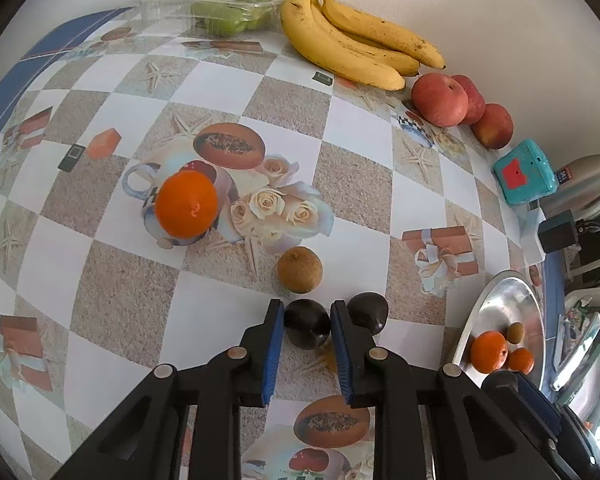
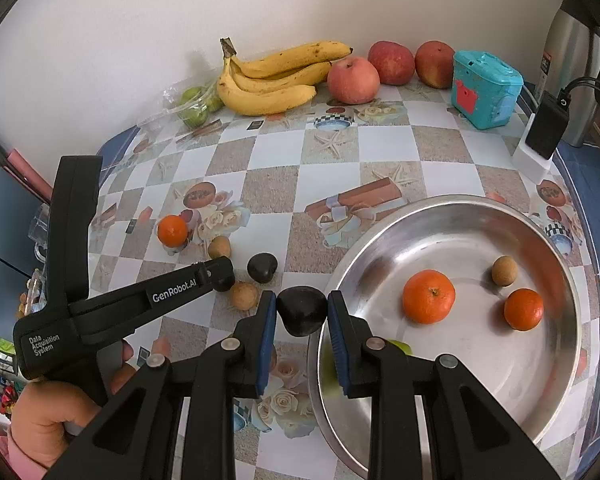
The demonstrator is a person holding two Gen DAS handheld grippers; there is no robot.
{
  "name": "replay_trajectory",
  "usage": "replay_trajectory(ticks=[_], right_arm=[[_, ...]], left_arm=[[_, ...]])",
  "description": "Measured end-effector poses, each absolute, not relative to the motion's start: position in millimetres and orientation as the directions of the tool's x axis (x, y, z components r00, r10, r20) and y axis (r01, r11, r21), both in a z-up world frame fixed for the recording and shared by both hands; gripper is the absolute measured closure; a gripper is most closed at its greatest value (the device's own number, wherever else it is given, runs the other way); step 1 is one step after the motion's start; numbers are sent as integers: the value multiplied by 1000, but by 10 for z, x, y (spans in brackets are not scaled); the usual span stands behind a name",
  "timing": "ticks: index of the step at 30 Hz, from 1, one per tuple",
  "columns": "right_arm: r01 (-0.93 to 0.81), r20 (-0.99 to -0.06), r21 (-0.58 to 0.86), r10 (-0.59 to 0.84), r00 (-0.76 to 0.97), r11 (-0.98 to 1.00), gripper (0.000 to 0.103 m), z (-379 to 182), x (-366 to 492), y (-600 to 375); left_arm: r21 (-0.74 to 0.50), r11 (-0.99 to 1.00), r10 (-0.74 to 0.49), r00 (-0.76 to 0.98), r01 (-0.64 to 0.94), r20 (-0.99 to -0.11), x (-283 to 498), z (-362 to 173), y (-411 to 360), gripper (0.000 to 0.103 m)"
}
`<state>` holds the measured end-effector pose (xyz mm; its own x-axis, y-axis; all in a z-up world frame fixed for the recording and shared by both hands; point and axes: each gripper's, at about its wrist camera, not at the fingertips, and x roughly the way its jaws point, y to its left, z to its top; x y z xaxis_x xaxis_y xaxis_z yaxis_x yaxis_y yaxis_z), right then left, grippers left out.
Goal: Organize fruits
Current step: 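Close the left gripper on another black fruit while the right gripper holds its black fruit, then carry both black fruits over the steel bowl while the right gripper opens to drop its fruit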
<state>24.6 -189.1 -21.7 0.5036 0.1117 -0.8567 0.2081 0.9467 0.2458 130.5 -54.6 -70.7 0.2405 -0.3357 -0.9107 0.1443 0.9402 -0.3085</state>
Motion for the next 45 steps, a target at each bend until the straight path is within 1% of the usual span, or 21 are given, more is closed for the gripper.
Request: replay_trajectory(ticks=[9, 17, 24, 31, 38, 45], right_arm=[[240, -853, 261, 106, 512, 935, 76, -203, 214, -2006], [358, -852, 280, 58, 521, 891, 76, -205, 64, -2417], [473, -860, 270, -10, 510, 839, 76, -197, -149, -2820], [524, -851, 248, -75, 520, 815, 76, -99, -357, -3037], [540, -851, 221, -110, 513, 812, 76, -33, -486, -3081], [548, -863, 217, -104, 495, 808, 76, -67, -553, -3065]], left_arm=[[-330, 934, -356, 305, 134, -883, 1302, -370, -470, 78], [-347, 924, -381, 324, 159, -866, 1261, -153, -541, 78], [-382, 898, -433, 292, 217, -853, 1130, -1, -753, 78], [-381, 865, -467, 245, 327, -850, 869, 137, -1116, 78], [-360, 841, -459, 178, 403, -871, 554, 82, -1403, 78], [-301, 827, -405, 131, 475, -905, 256, -86, -1642, 78]])
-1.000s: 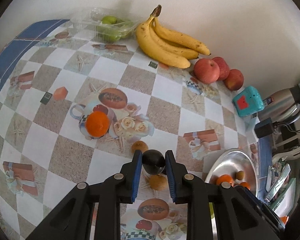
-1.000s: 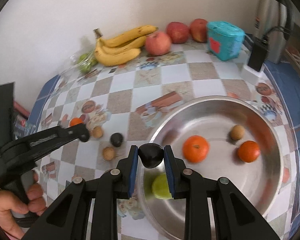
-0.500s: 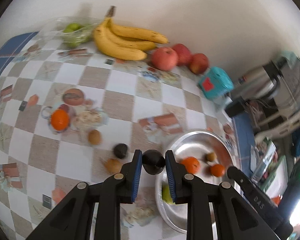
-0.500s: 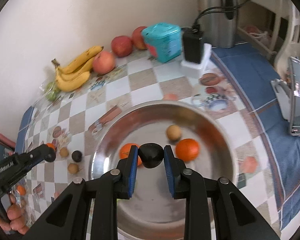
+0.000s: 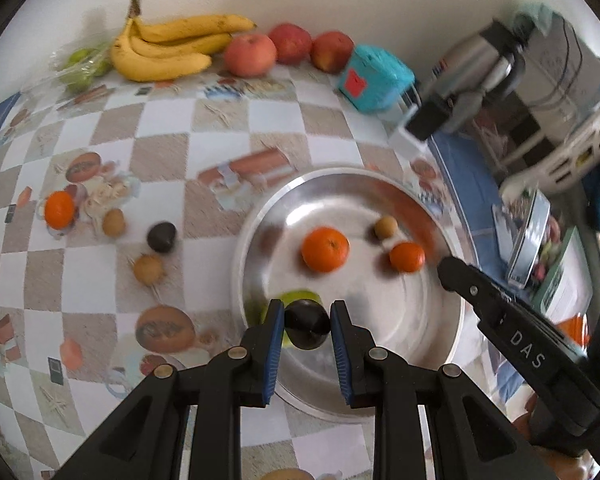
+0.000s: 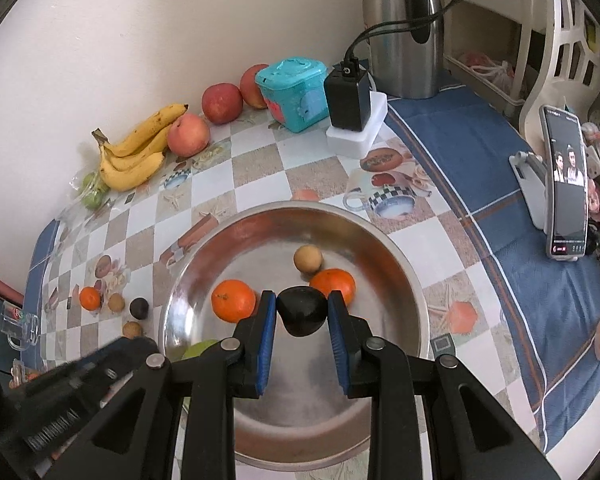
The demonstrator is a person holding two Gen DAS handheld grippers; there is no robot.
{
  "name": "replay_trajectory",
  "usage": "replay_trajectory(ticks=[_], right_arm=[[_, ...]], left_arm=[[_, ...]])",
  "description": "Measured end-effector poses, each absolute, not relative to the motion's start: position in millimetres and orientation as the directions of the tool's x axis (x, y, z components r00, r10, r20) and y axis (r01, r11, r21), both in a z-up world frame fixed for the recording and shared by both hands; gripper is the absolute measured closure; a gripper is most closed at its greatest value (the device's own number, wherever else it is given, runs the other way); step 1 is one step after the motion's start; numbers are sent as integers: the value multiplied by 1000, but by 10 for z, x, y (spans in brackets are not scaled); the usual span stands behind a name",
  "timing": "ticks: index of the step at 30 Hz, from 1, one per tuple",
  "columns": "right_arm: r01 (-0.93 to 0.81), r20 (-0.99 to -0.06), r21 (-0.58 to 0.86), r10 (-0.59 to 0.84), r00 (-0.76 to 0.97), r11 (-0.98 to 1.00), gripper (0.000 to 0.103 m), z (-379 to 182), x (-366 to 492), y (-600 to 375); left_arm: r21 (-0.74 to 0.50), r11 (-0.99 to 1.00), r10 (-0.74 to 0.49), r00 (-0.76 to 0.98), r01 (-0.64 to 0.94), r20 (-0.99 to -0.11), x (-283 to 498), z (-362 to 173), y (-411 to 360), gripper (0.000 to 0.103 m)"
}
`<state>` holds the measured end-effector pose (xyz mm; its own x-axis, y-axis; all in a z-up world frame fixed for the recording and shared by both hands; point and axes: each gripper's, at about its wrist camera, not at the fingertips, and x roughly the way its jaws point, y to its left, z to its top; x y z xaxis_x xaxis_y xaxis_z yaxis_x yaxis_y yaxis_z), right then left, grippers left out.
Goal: Organize fruits
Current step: 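Carry both black fruits over the steel bowl while the right gripper opens to drop its fruit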
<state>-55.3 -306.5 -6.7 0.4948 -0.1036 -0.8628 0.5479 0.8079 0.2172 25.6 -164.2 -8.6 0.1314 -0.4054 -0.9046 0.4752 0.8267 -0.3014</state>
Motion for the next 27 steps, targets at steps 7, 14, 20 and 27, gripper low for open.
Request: replay_trajectory(ticks=[7, 14, 20, 27], right_arm=[[540, -888, 189, -92, 451, 820, 76, -170, -562, -2969], [544, -911, 172, -78, 406, 821, 75, -294, -532, -2956], [555, -931, 164, -59, 361, 815, 75, -437, -517, -2971], [552, -948, 142, -47, 315, 822, 75, -544, -490, -2954]], left_arm=[[-295, 817, -378, 74, 495, -923, 86, -246, -1774, 77], [-266, 823, -341, 63, 501, -938, 28, -353, -1824, 77], [-254, 830, -319, 48, 496, -947, 13, -444, -1816, 77], [-240, 836, -294, 34, 493, -955, 13, -536, -1846, 77]])
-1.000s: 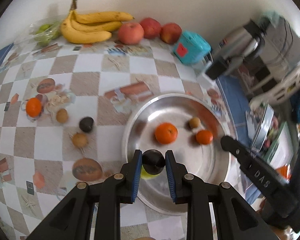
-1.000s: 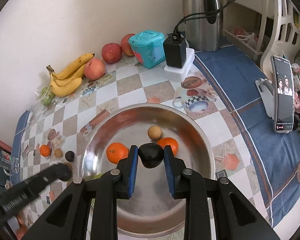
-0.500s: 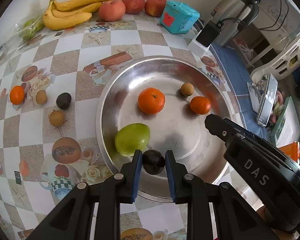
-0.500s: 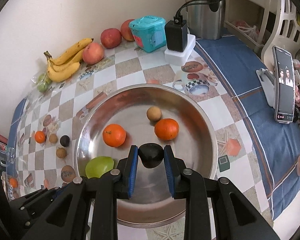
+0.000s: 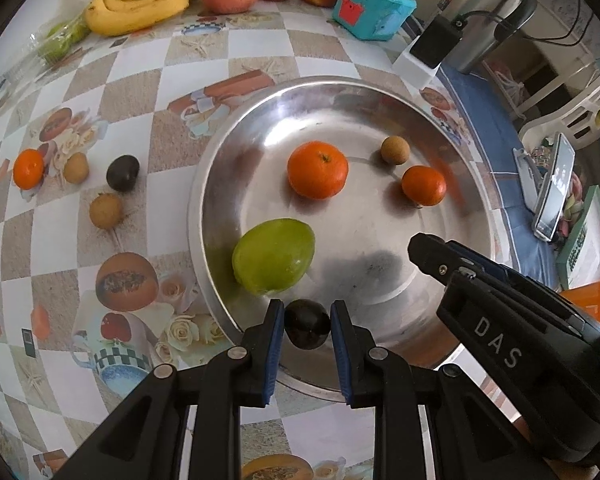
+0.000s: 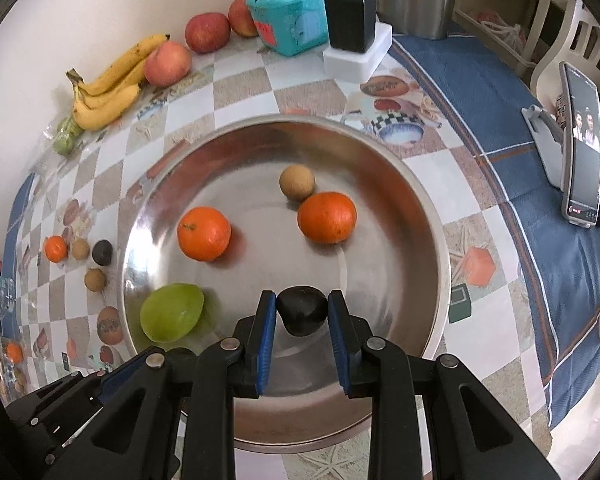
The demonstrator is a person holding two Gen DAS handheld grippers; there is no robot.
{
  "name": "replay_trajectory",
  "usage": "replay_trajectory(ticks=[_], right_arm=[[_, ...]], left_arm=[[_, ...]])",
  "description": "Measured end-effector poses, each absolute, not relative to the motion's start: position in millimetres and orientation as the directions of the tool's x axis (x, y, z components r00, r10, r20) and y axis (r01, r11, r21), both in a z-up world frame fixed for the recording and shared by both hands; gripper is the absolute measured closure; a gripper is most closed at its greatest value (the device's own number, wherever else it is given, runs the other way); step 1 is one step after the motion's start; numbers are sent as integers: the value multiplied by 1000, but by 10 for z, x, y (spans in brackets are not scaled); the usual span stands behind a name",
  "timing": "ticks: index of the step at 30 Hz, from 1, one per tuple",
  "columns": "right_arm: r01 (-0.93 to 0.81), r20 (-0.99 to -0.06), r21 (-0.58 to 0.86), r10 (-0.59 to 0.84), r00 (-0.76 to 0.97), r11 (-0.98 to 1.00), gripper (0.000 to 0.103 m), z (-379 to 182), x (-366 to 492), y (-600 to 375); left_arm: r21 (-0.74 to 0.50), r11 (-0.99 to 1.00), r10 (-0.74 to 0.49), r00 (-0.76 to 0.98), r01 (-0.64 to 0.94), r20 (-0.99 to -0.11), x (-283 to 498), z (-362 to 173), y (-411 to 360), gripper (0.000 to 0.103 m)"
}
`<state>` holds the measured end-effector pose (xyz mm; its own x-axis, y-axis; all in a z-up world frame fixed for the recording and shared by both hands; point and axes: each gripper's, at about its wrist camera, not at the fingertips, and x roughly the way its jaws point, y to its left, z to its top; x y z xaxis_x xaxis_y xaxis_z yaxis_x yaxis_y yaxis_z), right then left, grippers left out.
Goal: Organize fruits
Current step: 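Carry both black fruits over the steel bowl while the right gripper opens to drop its fruit, then open the left gripper to drop the black fruit into the steel bowl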
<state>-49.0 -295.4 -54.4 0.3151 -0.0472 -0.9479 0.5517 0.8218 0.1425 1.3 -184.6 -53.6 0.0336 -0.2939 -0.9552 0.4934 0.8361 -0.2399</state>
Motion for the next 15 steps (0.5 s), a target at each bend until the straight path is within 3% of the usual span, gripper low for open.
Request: replay_trajectory(ticks=[6, 10, 15], right_arm=[[559, -950, 132, -58, 308, 818, 74, -546, -500, -2962], [563, -950, 121, -68, 304, 817, 67, -536, -495, -2956], [572, -946, 113, -87, 311, 813, 59, -487, -495, -2971]], left_arm=[[-243, 842, -288, 20, 481, -957, 23, -580, -1850, 77], [-237, 845, -280, 19, 480, -960, 27, -594, -1851, 74], [-242, 843, -288, 24, 480, -957, 28, -562, -1849, 61]])
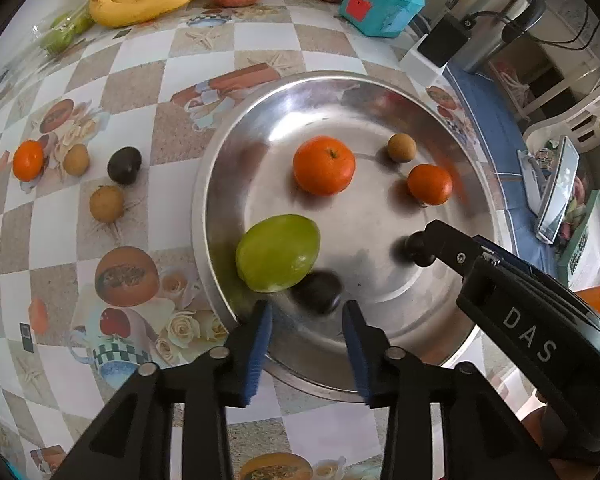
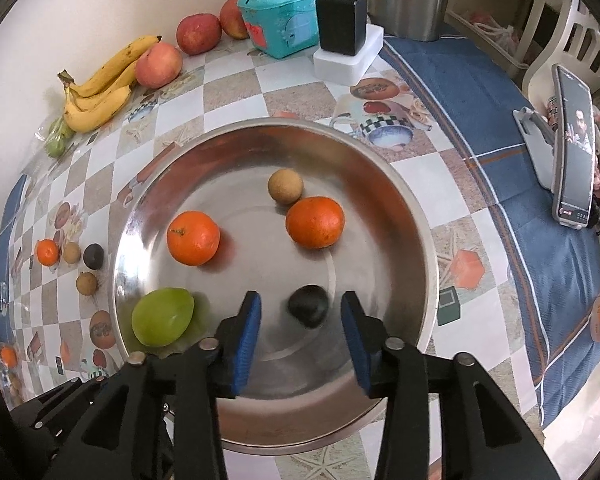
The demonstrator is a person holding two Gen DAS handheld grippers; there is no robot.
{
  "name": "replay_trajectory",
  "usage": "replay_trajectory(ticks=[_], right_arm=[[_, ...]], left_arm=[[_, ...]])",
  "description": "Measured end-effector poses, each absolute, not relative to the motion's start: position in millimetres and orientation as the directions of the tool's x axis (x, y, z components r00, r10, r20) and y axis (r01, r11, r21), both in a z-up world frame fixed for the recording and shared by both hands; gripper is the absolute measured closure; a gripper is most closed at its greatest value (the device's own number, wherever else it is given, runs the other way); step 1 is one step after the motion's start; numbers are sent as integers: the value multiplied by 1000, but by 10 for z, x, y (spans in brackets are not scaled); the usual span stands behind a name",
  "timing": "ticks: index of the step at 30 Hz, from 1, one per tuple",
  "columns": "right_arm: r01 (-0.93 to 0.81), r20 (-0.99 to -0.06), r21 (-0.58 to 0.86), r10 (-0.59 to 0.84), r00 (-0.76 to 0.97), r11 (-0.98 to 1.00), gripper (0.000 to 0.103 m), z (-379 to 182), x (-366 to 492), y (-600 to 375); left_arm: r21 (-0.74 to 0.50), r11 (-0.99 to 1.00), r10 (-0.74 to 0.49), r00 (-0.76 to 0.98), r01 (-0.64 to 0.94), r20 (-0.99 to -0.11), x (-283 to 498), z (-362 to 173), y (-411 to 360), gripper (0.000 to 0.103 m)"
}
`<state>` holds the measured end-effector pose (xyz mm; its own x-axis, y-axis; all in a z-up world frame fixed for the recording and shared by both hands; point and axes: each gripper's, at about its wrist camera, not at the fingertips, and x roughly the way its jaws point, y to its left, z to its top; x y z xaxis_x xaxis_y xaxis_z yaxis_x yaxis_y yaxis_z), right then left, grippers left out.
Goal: Organize fruits
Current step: 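Open the left gripper to drop the black fruit into the steel bowl, then move both open grippers back from the bowl toward the fruit row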
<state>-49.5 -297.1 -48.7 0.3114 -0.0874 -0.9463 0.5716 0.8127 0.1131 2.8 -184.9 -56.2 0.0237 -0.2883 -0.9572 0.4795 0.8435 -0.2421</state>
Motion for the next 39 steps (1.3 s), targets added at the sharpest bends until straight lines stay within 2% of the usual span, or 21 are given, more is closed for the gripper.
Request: replay_trajectory(ticks=[12, 28, 37, 39], right_arm=[[582, -927, 122, -117, 355, 804, 59, -333, -516, -3020], [564, -930, 111, -114, 348, 818, 59, -332, -494, -2982], [554, -930, 105, -116, 350, 826, 59, -318, -468, -2951], [553, -927, 108, -117, 357, 826, 59, -303, -471, -2947]], left_arm=[[-256, 863, -316, 70, 436, -946, 151, -398, -1688, 61], [-298, 919, -340, 135, 259, -931, 541, -303, -1187, 61], [-312, 932, -342, 160, 183, -926, 696, -282, -972, 57], [-311, 933, -340, 160, 181, -927, 704, -283, -955, 52]])
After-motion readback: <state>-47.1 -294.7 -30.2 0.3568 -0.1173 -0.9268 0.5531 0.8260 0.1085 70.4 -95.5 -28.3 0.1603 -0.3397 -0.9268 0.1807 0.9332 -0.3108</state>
